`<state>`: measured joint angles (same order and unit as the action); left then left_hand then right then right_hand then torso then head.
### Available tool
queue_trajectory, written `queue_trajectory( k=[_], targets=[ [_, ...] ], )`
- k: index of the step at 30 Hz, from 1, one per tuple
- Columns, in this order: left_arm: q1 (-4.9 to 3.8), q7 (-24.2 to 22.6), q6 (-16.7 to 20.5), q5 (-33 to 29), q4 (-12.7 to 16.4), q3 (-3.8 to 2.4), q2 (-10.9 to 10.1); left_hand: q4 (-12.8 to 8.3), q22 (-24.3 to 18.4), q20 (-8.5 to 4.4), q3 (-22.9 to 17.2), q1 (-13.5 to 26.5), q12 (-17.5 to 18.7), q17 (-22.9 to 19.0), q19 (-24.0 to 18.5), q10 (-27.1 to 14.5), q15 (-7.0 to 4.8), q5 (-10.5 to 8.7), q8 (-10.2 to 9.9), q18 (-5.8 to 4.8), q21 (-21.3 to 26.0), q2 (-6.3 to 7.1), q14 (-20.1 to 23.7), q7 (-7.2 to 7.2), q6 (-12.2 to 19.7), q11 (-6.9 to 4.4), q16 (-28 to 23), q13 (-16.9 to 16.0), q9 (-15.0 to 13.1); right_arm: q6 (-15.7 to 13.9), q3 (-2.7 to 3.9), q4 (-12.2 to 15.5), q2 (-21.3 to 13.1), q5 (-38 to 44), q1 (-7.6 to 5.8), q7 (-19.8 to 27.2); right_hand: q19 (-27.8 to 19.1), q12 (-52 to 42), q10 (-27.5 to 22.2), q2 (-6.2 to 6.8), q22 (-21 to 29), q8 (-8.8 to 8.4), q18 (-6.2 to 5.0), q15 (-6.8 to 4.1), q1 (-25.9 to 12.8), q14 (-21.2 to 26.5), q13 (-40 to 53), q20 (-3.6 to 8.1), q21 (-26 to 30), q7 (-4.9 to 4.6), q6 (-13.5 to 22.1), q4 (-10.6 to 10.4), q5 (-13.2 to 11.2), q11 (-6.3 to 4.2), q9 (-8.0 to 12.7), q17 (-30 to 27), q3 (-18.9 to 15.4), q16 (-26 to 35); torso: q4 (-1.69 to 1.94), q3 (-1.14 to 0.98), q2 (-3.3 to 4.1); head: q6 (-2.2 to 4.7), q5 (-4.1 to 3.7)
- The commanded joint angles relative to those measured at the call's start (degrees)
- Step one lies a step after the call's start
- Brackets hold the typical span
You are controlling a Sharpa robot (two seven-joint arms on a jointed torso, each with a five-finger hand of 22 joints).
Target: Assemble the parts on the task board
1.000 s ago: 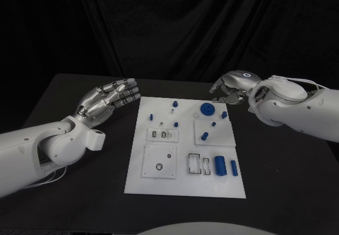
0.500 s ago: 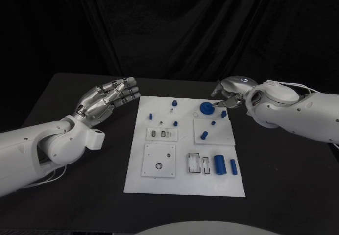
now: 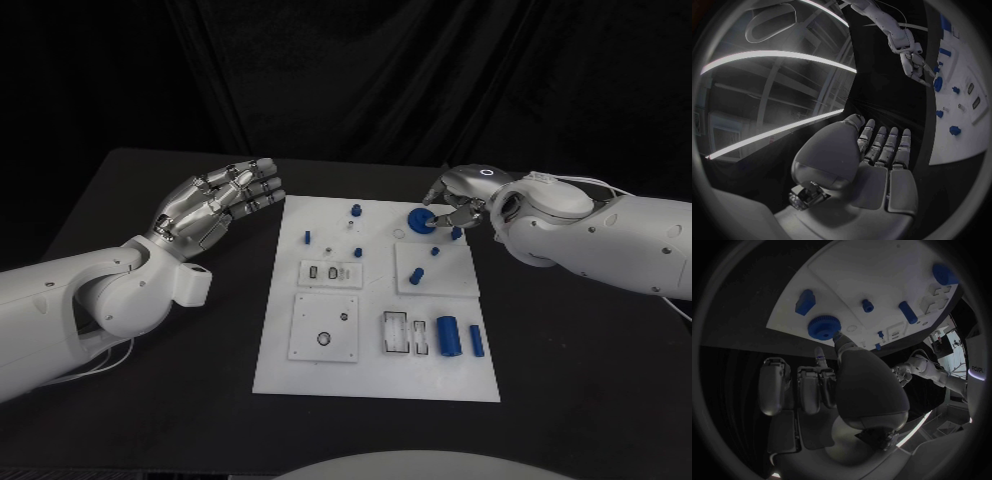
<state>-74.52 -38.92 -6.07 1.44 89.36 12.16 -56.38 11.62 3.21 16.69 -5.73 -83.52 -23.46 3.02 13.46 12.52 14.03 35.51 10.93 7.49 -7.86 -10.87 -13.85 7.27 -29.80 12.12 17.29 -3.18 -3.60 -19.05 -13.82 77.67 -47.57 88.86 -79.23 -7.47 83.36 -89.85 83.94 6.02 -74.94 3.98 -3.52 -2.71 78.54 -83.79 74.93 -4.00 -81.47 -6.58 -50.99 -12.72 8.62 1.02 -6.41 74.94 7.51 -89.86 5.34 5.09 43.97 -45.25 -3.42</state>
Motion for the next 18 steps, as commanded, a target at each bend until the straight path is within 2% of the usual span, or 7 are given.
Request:
queue_trajectory(
  k=[1,6,10,15,18],
  targets=[
    [0.07,-5.9,-1.0,0.2,0.0,-0.05,0.0,0.0,-0.1,0.11,-0.2,0.6,-0.3,0.0,0.4,0.0,0.20,0.22,0.1,-0.81,-0.3,-0.12,-0.1,0.30,0.1,0.27,0.3,0.0,0.0,-0.4,0.04,-0.3,0.2,0.1,0.30,-0.4,0.4,-0.2,6.1,-0.32,-7.1,0.41,0.84,0.42,0.2,-6.2,15.1,0.05,-0.3,-0.05,-0.6,0.1,0.2,0.30,0.1,15.1,-0.2,-0.1,-0.10,0.03,-0.04,-0.14,0.04],
    [0.07,-5.7,-1.2,0.2,-0.1,-0.05,0.0,0.0,-0.1,0.11,-0.3,0.7,-0.2,0.1,0.4,-0.1,0.31,0.19,0.1,-0.92,-0.3,-0.06,-0.2,0.31,0.2,0.27,0.4,0.0,0.0,0.2,0.04,-0.7,0.6,0.1,0.68,-0.6,0.3,-0.2,6.1,-0.41,-7.1,0.65,0.79,0.44,0.7,-6.2,15.1,-0.02,-0.2,0.01,-1.2,0.4,0.6,0.28,-0.1,15.1,-0.1,-0.1,-0.04,-0.06,-0.01,-0.23,-0.08],
    [0.07,-5.6,-1.2,0.2,0.0,-0.05,-0.1,0.0,-0.1,0.11,-0.3,0.7,-0.2,0.1,0.4,-0.1,0.31,0.19,0.1,-0.92,-0.3,-0.06,-0.2,0.31,0.2,0.27,0.4,0.0,0.0,0.5,0.04,-1.0,0.8,0.1,0.87,-0.7,0.0,-0.2,6.1,-0.58,-7.1,0.26,0.70,0.47,2.1,-6.2,15.1,-0.07,0.0,0.01,-0.7,1.6,5.2,0.31,0.0,15.1,0.4,-0.1,-0.02,-0.10,0.01,-0.24,-0.13],
    [0.08,-5.5,-1.3,0.2,0.0,-0.05,-0.3,0.0,-0.1,0.12,-0.4,0.7,-0.3,0.1,0.4,0.0,0.34,0.19,0.1,-0.96,-0.3,-0.04,-0.2,0.32,0.1,0.27,0.5,-0.1,0.0,0.3,0.04,-1.3,1.1,0.1,1.09,-0.7,-0.4,-0.2,6.1,-0.57,-7.1,-0.34,0.58,0.17,3.5,-6.2,15.1,0.13,0.4,0.55,2.4,3.2,12.2,-0.11,0.5,15.1,1.6,-0.1,-0.15,-0.07,0.01,-0.31,0.01],
    [0.08,-5.3,-1.3,0.2,-0.1,-0.05,-0.4,0.0,-0.1,0.12,-0.4,0.7,-0.4,0.1,0.4,0.0,0.37,0.19,0.1,-0.99,-0.3,-0.02,-0.2,0.33,0.1,0.28,0.5,-0.1,0.0,0.6,0.04,-1.5,1.4,0.1,1.15,-0.7,-0.4,-0.2,6.1,-0.55,-7.1,-0.28,0.58,0.03,3.7,-6.2,15.1,0.25,0.4,0.77,3.1,3.6,13.3,-0.30,0.6,15.1,2.0,-0.1,-0.16,-0.06,0.01,-0.33,0.02]
  ],
)
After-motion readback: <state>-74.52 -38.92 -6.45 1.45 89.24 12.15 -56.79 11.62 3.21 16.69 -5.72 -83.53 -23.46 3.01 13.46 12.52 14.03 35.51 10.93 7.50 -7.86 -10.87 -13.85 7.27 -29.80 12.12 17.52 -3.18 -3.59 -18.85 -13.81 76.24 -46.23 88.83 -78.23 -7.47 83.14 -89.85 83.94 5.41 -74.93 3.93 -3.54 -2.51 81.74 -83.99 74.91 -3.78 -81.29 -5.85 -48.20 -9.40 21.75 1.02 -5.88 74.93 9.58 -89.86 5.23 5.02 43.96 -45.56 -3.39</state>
